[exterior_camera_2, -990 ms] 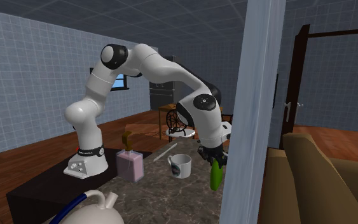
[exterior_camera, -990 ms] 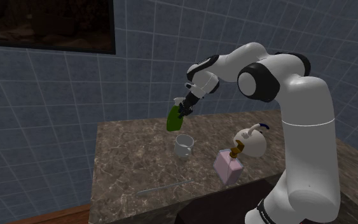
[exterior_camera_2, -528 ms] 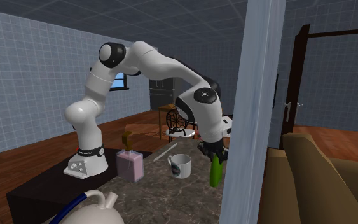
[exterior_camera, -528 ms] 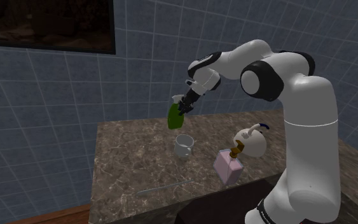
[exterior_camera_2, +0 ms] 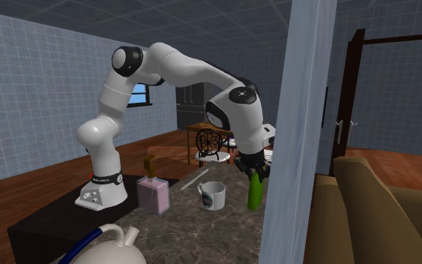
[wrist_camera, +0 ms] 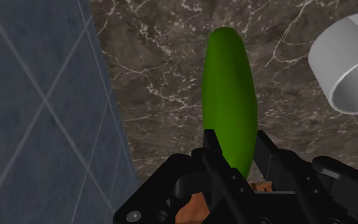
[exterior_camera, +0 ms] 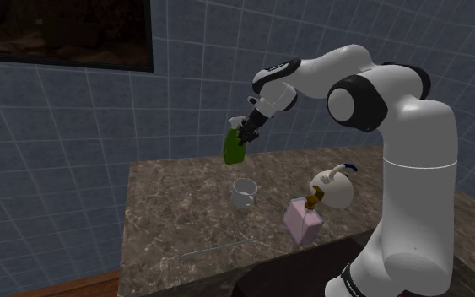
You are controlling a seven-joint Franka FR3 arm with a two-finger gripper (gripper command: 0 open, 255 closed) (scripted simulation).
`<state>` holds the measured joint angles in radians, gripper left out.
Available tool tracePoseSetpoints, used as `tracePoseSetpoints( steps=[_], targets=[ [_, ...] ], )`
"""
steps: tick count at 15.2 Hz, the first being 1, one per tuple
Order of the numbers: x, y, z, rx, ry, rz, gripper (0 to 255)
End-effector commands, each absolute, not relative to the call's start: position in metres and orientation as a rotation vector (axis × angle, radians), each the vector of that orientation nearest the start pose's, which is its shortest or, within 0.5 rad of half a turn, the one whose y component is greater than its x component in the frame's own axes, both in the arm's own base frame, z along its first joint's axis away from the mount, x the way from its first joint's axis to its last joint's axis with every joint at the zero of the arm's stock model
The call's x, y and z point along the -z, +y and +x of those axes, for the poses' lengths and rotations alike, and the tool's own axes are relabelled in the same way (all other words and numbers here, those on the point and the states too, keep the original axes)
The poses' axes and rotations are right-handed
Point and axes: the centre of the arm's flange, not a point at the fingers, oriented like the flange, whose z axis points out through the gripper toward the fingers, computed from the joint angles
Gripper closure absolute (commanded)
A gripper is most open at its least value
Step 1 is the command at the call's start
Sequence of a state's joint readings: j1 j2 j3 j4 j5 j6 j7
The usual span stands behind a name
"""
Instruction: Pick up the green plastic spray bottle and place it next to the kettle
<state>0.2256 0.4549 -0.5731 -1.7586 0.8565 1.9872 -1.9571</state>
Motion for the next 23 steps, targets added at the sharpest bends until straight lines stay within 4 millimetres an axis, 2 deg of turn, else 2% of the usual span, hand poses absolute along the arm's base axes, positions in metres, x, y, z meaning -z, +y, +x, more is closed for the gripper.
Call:
tracePoseSetpoints(
  steps=[1, 23],
  targets=[
    [-0.351, -0.143, 0.630, 0.597, -1.597, -2.264, 255],
    [-0.467, -0.143, 0.630, 0.597, -1.597, -2.264, 255]
  ],
)
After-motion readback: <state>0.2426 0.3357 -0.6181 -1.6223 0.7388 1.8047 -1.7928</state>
